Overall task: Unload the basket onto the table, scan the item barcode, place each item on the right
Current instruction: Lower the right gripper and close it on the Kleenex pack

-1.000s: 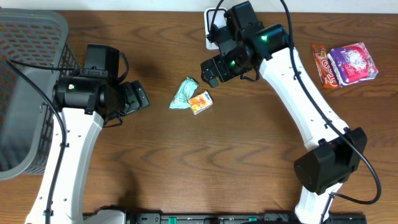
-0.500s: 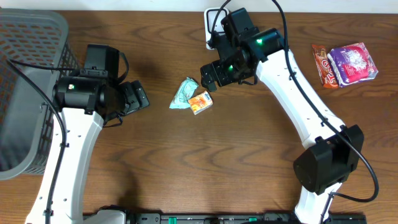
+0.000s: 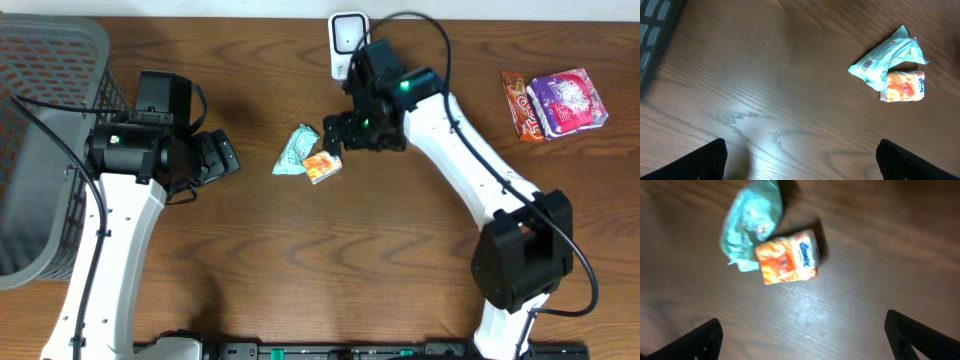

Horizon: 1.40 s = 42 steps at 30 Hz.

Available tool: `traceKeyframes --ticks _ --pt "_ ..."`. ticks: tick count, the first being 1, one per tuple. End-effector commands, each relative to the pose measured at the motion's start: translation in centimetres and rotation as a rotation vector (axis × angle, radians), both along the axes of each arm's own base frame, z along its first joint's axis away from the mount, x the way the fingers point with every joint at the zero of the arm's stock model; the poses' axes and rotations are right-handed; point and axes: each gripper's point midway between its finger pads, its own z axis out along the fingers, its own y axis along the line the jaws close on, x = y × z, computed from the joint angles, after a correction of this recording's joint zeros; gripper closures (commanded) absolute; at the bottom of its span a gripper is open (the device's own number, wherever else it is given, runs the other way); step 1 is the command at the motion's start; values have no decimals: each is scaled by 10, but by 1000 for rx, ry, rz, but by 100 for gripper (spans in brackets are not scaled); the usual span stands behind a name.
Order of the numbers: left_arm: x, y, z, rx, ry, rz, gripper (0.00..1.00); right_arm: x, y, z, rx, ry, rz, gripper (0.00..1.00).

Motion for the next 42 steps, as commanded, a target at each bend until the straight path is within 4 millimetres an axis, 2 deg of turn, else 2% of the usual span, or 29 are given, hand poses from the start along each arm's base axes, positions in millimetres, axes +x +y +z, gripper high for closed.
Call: traceKeyframes --ticks 1,2,4,5,7,11,21,30,35,42 --pt "-1 3 1 13 -2 3 5 -18 12 -18 33 109 -121 6" --pt "-1 3 1 13 -2 3 5 -23 16 -21 50 137 -133 13" --pt "-1 3 1 13 -2 3 5 -29 22 -24 71 170 -148 17" --pt "-1 3 1 13 -2 3 5 -30 24 -25 74 177 -162 21" --pt "-1 3 1 13 -2 3 5 -31 25 -25 77 185 -182 22" --pt "-1 3 1 13 -2 3 5 -33 27 -26 74 215 -271 36" --pt "-1 3 1 13 -2 3 5 -40 15 -48 -31 260 -673 40" --pt "-1 4 1 14 -2 3 5 -26 40 -67 92 191 -690 46" --pt "-1 3 1 13 -2 2 5 -30 32 -80 82 217 -793 53" --pt "-1 3 1 13 -2 2 5 -31 26 -93 77 192 -810 53"
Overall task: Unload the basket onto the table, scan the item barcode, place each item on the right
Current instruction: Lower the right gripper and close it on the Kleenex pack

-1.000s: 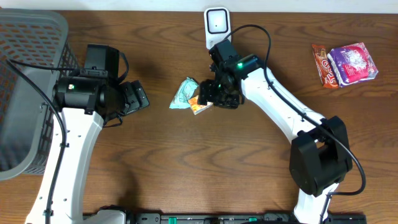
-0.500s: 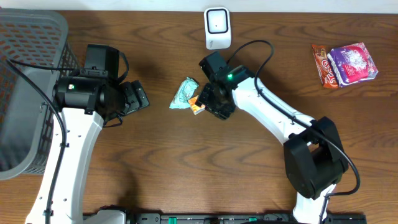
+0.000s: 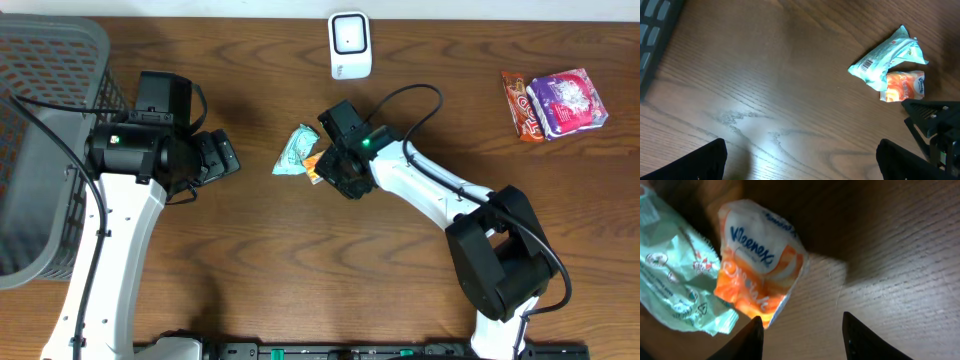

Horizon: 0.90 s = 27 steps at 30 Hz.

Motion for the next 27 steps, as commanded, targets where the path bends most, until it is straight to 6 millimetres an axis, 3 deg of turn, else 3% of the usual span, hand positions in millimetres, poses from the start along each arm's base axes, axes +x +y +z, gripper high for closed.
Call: traceKeyframes --ticks 1,10,17,27 --pt "-1 4 1 13 -2 3 5 -1 -5 -10 -19 -8 -34 53" --pt "-1 4 1 13 -2 3 5 0 -4 -29 19 -45 -52 52" --pt "-1 4 1 13 -2 3 5 -9 -11 -40 4 -30 -48 72" --pt "-1 4 1 13 -2 3 5 0 -12 -37 38 -42 -64 65"
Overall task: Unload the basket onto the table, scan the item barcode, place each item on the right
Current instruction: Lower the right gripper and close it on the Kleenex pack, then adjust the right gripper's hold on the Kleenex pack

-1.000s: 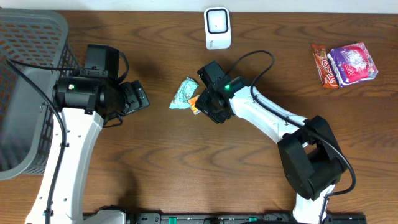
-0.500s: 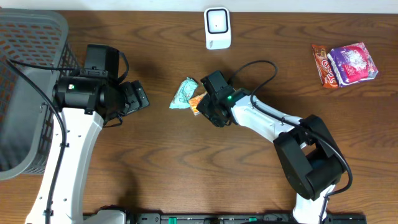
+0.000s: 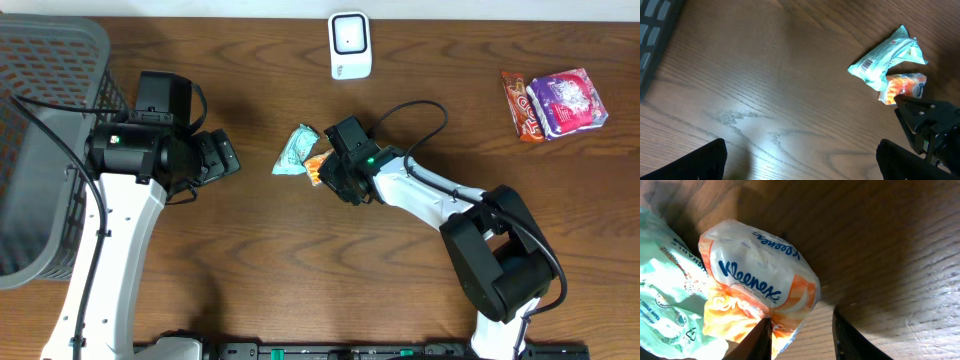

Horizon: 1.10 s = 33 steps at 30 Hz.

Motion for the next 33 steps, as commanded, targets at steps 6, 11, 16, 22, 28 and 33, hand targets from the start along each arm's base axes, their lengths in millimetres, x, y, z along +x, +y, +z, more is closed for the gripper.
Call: traceKeyframes --ticks 6,11,16,22,28,33 --pt "-1 4 1 13 -2 3 5 11 -1 -2 83 -4 -13 61" --pt "-1 4 1 13 -2 3 5 15 1 1 91 -25 -14 58" --pt "-1 4 1 13 -2 3 5 16 0 -1 61 -45 -20 57" --pt "-1 4 1 13 -2 3 5 22 -7 -1 23 -75 -45 56" --pt "-1 4 1 13 -2 3 5 27 -7 1 1 -120 -6 53" --pt "-1 4 1 13 -2 3 5 25 -6 0 -56 -165 91 48"
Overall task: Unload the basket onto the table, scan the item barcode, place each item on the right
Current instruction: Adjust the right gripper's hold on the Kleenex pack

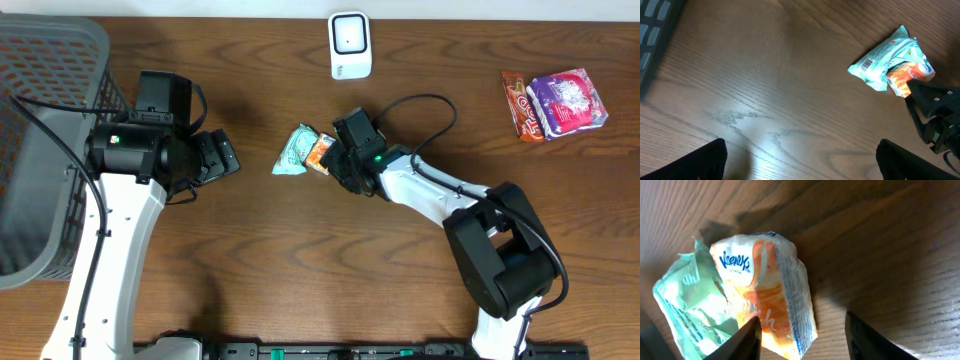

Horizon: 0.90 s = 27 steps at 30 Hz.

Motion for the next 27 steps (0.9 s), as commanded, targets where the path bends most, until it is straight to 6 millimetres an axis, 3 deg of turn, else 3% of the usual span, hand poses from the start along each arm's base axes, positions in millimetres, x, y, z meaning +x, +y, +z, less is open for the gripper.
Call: traceKeyframes --ticks 1,14,21,27 --pt "-1 4 1 13 -2 3 5 -5 -4 -9 -88 -36 83 48" --pt "-1 4 1 13 -2 3 5 2 -13 -9 -173 -93 96 43" --pt "-1 4 1 13 -2 3 5 9 -4 -2 -137 -133 111 41" --pt "-1 4 1 13 -2 3 5 10 -2 -1 -136 -147 123 56"
